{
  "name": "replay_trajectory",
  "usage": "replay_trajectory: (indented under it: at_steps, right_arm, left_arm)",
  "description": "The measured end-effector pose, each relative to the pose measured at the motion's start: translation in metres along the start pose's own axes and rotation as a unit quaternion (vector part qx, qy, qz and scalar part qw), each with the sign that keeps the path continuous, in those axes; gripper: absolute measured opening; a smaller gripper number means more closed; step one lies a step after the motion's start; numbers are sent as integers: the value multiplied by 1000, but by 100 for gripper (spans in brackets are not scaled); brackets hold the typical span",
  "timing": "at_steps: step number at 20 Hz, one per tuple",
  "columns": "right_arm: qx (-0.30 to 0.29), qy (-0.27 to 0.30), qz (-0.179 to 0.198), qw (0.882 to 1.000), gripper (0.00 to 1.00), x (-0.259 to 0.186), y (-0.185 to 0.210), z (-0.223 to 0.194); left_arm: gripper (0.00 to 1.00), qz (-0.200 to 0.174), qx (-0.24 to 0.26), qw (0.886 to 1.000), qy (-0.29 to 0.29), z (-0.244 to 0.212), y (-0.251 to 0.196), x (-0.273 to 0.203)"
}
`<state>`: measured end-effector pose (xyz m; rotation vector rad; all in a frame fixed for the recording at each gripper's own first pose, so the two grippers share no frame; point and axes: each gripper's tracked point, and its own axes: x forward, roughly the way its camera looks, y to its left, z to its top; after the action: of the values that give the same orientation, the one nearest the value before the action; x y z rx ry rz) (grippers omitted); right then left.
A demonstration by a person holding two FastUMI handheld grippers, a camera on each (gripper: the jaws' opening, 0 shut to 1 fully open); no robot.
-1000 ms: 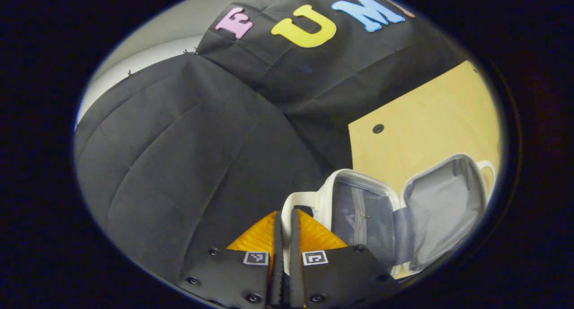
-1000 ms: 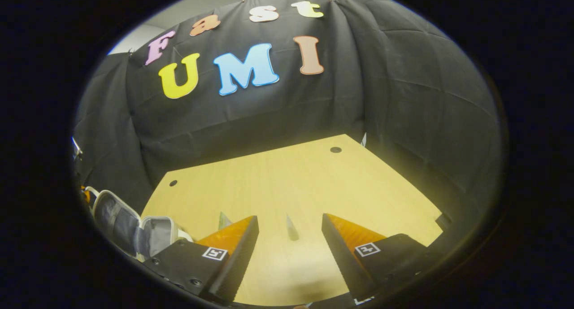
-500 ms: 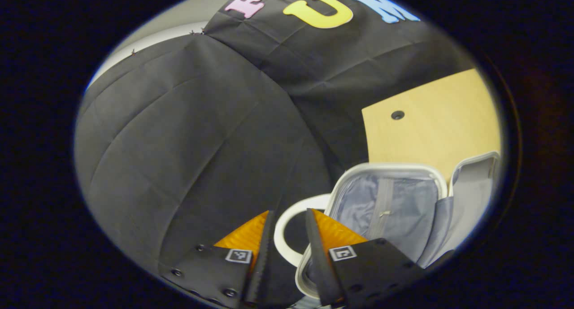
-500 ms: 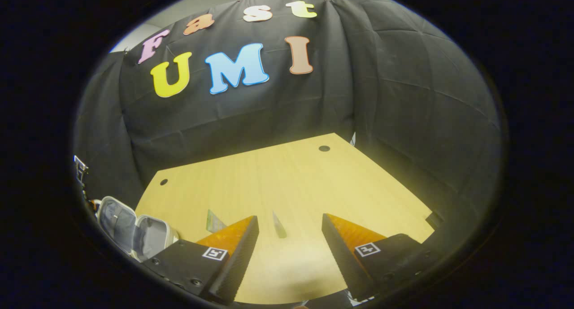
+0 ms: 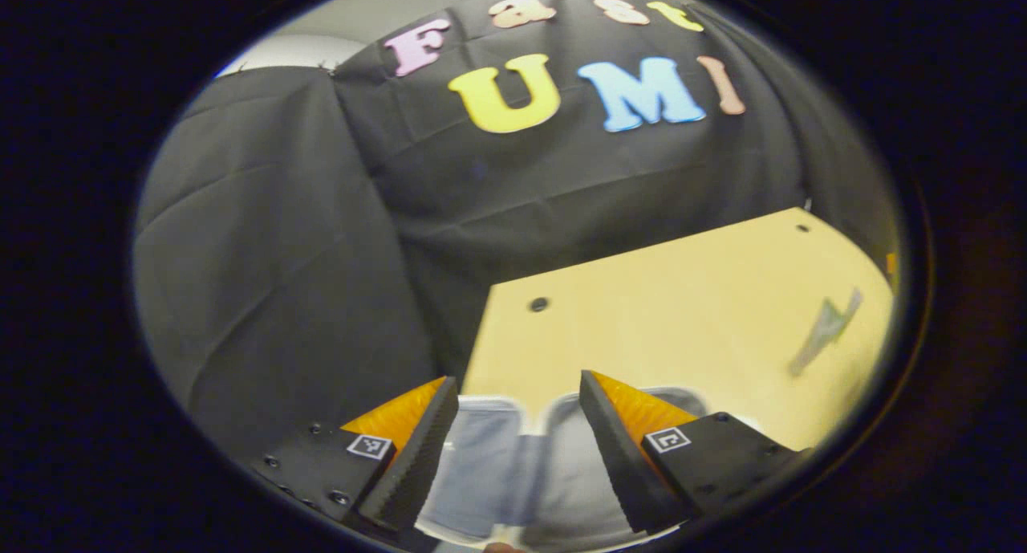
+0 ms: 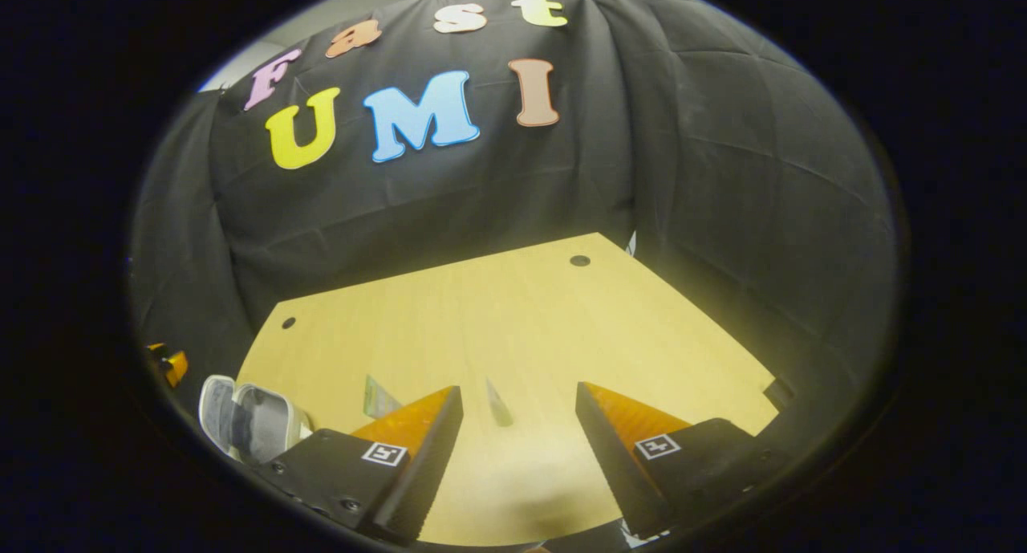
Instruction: First open the suitcase, pack the skin care products into it, and then close the suitcase.
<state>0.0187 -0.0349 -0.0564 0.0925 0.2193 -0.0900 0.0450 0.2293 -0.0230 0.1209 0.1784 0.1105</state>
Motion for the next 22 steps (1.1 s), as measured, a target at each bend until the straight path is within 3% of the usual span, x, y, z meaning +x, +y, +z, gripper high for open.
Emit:
replay_trajectory:
  at_steps: [2,4,5,7,9,11,16,18,19,20,22]
  right_arm:
    - [-3,3,4,1000,87,1,-1,-1]
    - [1,6,2,1000,87,1,-6,-4]
    - [4,9,0,1000,87,2,-10,-6]
    - [11,19,-7,1000,87,1,-22,-12]
    - [15,27,-19,999,87,-2,-35,-18]
    - [21,36,-36,999,87,-5,-53,-24]
    - [37,53,-68,996,87,-11,-88,-34]
    - [36,60,-74,995,87,-10,-95,-36]
    - [33,64,-73,995,87,-8,-96,-39]
    - [31,71,-69,995,86,-7,-95,-41]
    - [29,82,-60,994,85,-3,-95,-42]
  left_arm:
    - [98,-116,-25,993,-11,-7,-100,-11]
    - [99,-229,-43,972,8,-27,-200,-26]
    - [99,-261,-41,964,23,-35,-239,-23]
    - [99,-283,-9,958,48,-59,-295,-15]
    - [99,-283,32,957,59,-79,-330,-2]
    - [99,-262,39,962,61,-84,-349,17]
    - [96,-191,10,979,67,-80,-369,86]
    - [100,-177,6,980,88,-93,-380,111]
    - [99,-189,0,976,106,-104,-390,118]
    - [81,-162,-9,979,123,-118,-387,122]
    - [46,-146,-16,983,107,-103,-383,127]
